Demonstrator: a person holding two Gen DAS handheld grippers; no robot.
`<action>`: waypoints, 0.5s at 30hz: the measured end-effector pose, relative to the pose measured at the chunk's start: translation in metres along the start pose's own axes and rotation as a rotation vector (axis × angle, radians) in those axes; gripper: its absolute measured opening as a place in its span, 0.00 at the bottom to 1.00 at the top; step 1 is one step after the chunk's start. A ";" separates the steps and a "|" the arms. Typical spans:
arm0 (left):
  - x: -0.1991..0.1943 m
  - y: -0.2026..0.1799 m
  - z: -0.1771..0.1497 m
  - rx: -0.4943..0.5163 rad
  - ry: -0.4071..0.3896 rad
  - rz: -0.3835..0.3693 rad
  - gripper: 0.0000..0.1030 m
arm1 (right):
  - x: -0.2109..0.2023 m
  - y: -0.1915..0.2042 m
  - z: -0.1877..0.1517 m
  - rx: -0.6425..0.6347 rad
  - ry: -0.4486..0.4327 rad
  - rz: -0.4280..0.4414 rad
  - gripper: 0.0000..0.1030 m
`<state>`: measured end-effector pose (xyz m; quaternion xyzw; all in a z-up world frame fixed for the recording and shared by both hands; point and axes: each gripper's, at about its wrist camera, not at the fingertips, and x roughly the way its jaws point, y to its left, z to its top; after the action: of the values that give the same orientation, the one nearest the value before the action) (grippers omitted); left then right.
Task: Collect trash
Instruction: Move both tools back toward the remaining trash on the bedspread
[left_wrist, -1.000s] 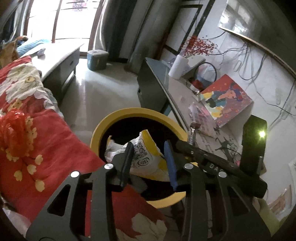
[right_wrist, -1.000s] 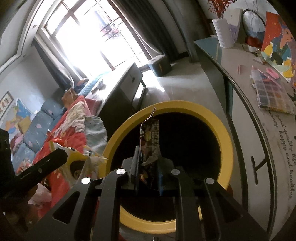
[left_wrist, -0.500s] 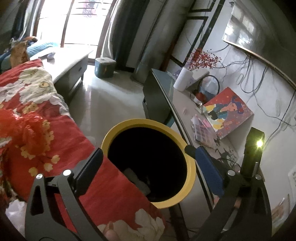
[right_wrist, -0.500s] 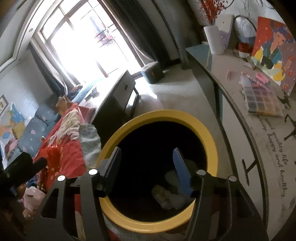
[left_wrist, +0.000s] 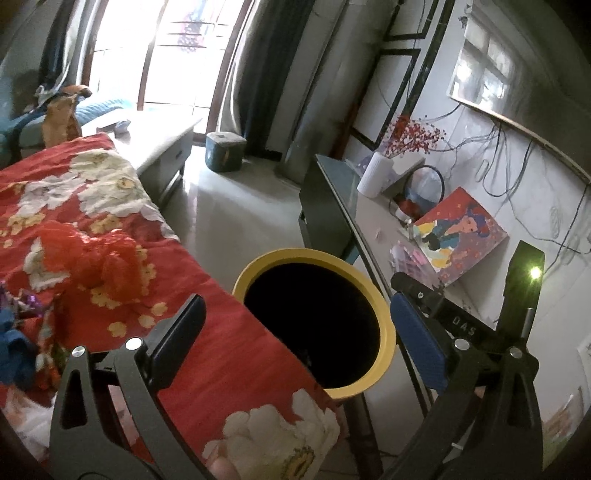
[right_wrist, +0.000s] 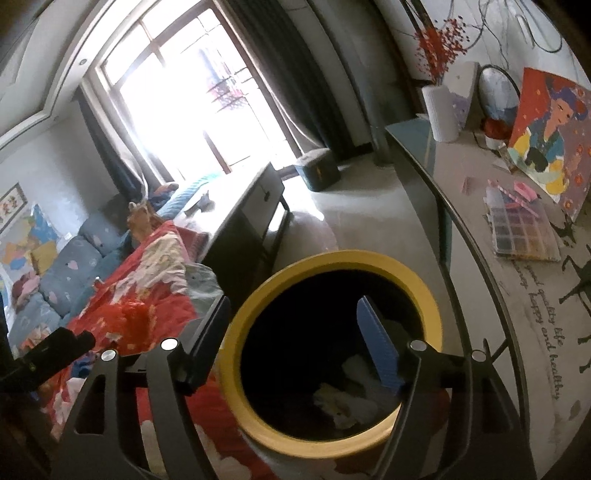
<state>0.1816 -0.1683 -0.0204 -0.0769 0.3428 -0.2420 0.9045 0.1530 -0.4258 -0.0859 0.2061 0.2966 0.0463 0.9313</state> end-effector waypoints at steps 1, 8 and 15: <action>-0.006 0.002 0.000 0.000 -0.009 0.007 0.89 | -0.002 0.003 0.000 -0.005 -0.003 0.004 0.68; -0.038 0.013 -0.002 0.009 -0.073 0.055 0.89 | -0.011 0.031 0.000 -0.053 -0.018 0.038 0.71; -0.060 0.026 -0.005 -0.013 -0.112 0.082 0.89 | -0.017 0.059 -0.003 -0.103 -0.023 0.076 0.74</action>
<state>0.1493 -0.1156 0.0028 -0.0823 0.2960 -0.1977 0.9309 0.1392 -0.3751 -0.0546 0.1693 0.2751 0.0945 0.9417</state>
